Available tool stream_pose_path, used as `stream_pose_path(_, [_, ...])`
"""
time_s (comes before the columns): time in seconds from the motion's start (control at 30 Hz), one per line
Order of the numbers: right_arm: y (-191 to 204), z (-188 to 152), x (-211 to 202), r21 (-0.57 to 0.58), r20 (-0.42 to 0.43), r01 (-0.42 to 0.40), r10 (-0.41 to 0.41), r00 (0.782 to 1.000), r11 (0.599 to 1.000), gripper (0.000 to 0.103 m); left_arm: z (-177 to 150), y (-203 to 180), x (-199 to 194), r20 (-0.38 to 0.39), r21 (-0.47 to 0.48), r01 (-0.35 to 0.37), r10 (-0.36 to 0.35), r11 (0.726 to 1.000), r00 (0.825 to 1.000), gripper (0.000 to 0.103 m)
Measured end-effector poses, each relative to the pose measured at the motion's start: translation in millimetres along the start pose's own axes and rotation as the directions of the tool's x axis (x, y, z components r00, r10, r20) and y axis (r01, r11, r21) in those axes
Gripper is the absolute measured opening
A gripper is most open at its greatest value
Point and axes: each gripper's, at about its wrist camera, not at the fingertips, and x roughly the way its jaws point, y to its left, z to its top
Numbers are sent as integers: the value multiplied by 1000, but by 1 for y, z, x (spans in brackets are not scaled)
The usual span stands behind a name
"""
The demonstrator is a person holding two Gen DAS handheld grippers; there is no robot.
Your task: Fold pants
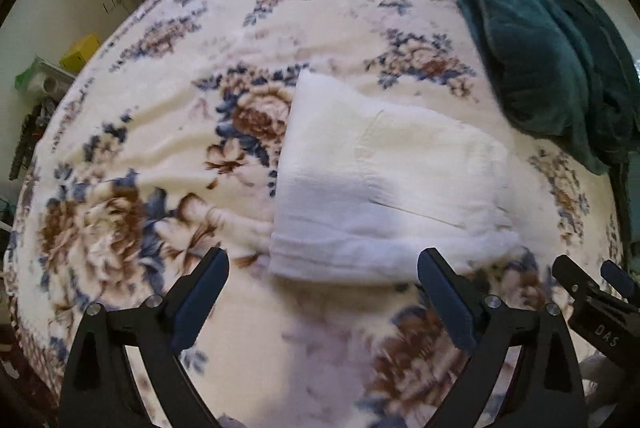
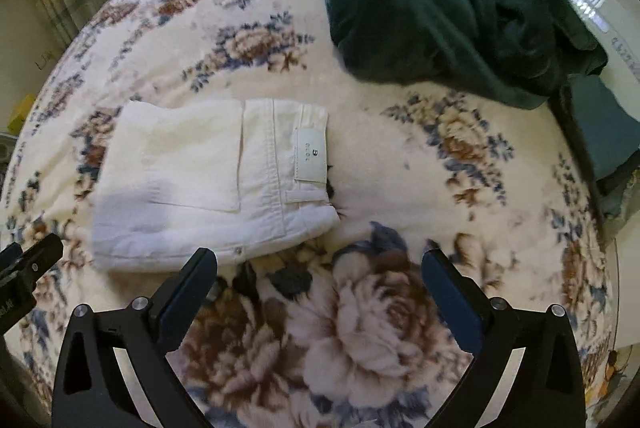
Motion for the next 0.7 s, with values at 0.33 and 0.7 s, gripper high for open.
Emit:
stream_pose_path(0.33, [-36, -30, -192, -30, 162, -18, 23, 987, 999, 103, -27, -22, -162, 133, 22, -13, 10, 1000, 991, 96])
stream_pose_path(0.7, [-68, -81, -408, -115, 318, -38, 73, 945, 993, 103, -87, -39, -339, 265, 38, -12, 1, 999, 964, 96])
